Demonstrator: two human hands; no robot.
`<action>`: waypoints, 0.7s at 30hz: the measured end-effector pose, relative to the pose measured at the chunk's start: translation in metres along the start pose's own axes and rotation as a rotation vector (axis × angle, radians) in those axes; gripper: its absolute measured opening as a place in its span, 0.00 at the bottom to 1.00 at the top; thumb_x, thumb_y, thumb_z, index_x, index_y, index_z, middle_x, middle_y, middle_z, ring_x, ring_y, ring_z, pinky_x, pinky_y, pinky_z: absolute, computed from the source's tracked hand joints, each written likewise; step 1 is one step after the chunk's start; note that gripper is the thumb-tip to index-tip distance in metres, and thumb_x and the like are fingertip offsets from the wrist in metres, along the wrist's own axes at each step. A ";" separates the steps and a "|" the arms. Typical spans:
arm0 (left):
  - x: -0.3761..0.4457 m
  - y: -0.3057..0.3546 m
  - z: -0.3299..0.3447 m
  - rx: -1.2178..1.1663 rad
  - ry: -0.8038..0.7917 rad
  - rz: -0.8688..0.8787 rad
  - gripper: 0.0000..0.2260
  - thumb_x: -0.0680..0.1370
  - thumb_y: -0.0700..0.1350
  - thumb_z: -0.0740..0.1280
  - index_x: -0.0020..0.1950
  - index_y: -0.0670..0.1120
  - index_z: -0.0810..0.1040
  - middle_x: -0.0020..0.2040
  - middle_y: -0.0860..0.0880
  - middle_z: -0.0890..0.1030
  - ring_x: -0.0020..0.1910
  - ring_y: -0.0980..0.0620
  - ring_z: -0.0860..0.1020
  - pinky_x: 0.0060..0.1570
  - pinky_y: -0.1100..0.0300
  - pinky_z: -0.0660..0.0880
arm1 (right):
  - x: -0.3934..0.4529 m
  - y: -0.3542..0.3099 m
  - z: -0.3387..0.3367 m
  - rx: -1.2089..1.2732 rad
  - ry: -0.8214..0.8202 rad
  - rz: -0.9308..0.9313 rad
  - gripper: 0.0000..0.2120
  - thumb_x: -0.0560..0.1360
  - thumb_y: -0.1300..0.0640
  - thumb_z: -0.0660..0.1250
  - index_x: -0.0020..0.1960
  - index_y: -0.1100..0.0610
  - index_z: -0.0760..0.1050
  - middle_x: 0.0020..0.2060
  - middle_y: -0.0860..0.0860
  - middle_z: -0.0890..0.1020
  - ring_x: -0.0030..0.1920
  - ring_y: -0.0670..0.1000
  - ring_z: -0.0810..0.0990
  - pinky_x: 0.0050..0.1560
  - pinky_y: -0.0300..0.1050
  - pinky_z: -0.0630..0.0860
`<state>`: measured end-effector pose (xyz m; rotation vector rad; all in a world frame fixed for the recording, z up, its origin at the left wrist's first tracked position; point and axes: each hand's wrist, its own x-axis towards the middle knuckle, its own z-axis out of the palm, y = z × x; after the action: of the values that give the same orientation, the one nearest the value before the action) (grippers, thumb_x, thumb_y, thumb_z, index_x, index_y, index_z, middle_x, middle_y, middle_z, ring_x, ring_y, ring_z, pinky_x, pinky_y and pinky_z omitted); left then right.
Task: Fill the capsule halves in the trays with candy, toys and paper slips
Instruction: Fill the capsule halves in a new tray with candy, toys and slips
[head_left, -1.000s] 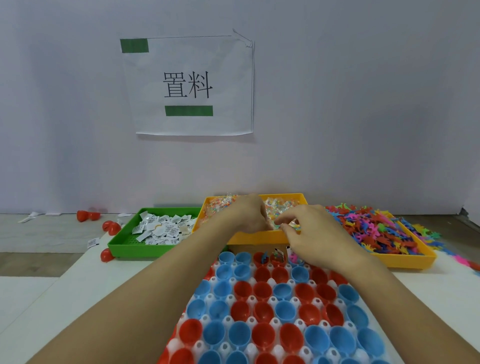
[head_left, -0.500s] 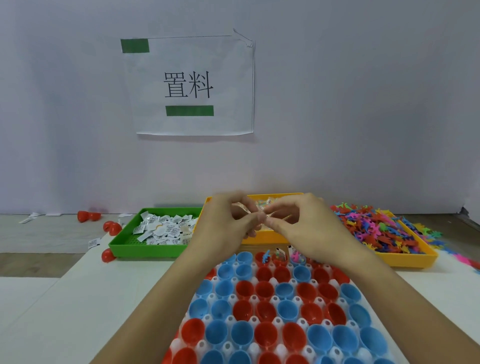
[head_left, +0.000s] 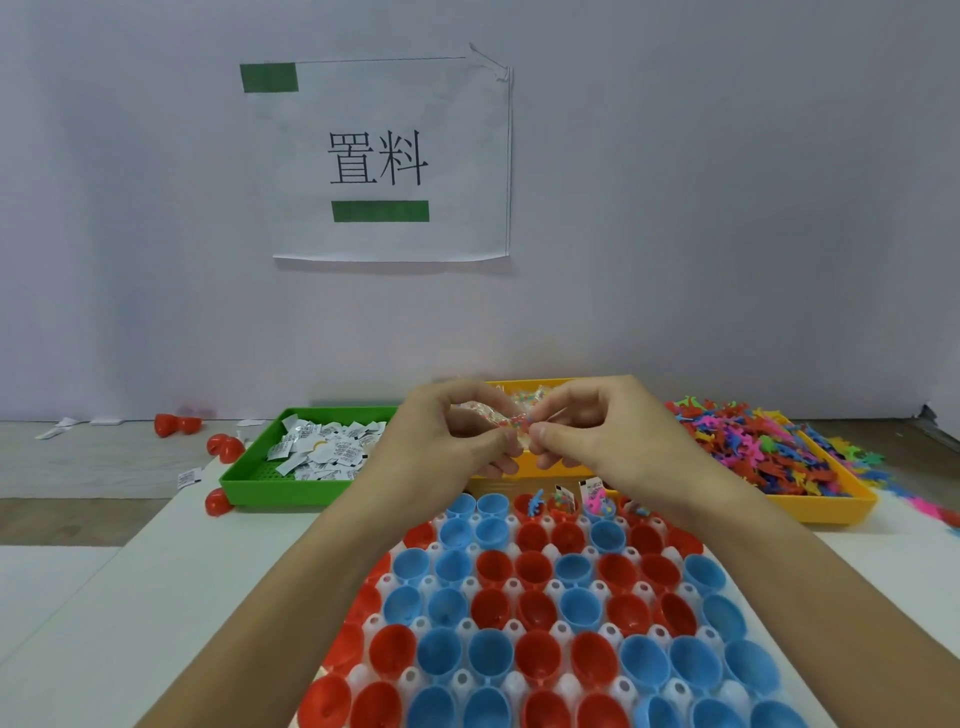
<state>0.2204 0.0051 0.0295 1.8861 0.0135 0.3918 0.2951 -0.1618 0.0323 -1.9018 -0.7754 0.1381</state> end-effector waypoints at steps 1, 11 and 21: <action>0.000 -0.001 0.001 0.008 0.007 0.005 0.07 0.75 0.32 0.70 0.48 0.43 0.81 0.34 0.45 0.84 0.34 0.50 0.83 0.41 0.60 0.82 | 0.000 -0.001 -0.001 0.013 -0.005 0.002 0.02 0.77 0.59 0.71 0.49 0.54 0.82 0.36 0.50 0.86 0.39 0.44 0.85 0.38 0.30 0.75; 0.001 -0.006 0.004 0.017 0.017 0.028 0.06 0.76 0.33 0.69 0.48 0.42 0.78 0.34 0.43 0.83 0.33 0.48 0.82 0.38 0.59 0.81 | -0.002 -0.002 -0.001 0.131 -0.037 0.009 0.05 0.78 0.54 0.70 0.50 0.55 0.81 0.38 0.52 0.86 0.40 0.48 0.86 0.42 0.36 0.81; 0.001 -0.008 0.006 -0.004 0.025 0.032 0.04 0.76 0.39 0.71 0.45 0.48 0.81 0.36 0.45 0.85 0.35 0.50 0.84 0.41 0.59 0.82 | 0.000 0.001 0.001 0.169 0.008 0.070 0.04 0.78 0.55 0.70 0.47 0.55 0.82 0.37 0.51 0.87 0.39 0.47 0.86 0.38 0.34 0.78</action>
<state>0.2249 0.0023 0.0208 1.8795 -0.0011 0.4373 0.2950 -0.1608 0.0310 -1.7682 -0.6707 0.2318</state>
